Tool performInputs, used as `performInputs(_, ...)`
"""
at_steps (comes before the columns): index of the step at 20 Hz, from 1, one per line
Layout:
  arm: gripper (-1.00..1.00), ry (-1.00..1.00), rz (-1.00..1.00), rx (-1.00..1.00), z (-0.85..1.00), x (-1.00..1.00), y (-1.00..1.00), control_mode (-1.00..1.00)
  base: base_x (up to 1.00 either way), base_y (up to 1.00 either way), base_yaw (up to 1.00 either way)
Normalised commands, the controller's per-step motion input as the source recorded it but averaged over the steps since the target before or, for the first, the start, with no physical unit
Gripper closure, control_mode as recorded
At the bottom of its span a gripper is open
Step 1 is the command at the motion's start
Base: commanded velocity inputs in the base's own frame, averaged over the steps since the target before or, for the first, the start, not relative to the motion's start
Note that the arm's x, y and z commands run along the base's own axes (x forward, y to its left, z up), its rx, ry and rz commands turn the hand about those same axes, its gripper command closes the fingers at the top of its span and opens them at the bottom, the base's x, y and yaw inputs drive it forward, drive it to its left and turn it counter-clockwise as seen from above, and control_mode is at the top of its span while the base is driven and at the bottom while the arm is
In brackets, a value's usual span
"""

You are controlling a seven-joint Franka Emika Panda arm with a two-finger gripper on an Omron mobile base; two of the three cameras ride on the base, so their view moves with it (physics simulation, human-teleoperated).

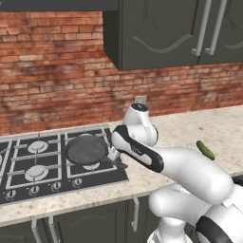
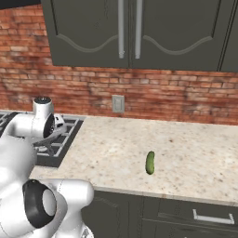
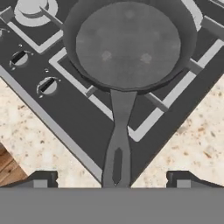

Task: Place both pans onto different burners. Then place the cucumber and the steak on different pans.

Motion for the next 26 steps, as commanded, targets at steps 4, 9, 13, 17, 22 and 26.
performInputs(4,-1.00,-0.13,0.00,-0.07,0.44,-0.34,-0.49,-1.00,0.00,0.00,0.00)
performInputs(9,-1.00,-0.08,0.00,-0.06,0.44,-0.40,-0.69,-1.00,0.00,0.00,0.00)
performInputs(13,-1.00,-0.05,0.00,-0.03,0.53,-0.39,-0.83,-1.00,0.00,0.00,0.00)
performInputs(17,-1.00,0.00,-0.12,0.00,0.56,-0.18,-0.85,-1.00,0.00,0.00,0.00)
performInputs(22,-1.00,0.00,-0.27,0.00,0.38,-0.05,-0.94,-1.00,0.00,0.00,0.00)
performInputs(26,-1.00,0.00,-0.29,0.00,0.29,0.00,-0.90,-1.00,0.00,0.00,0.00)
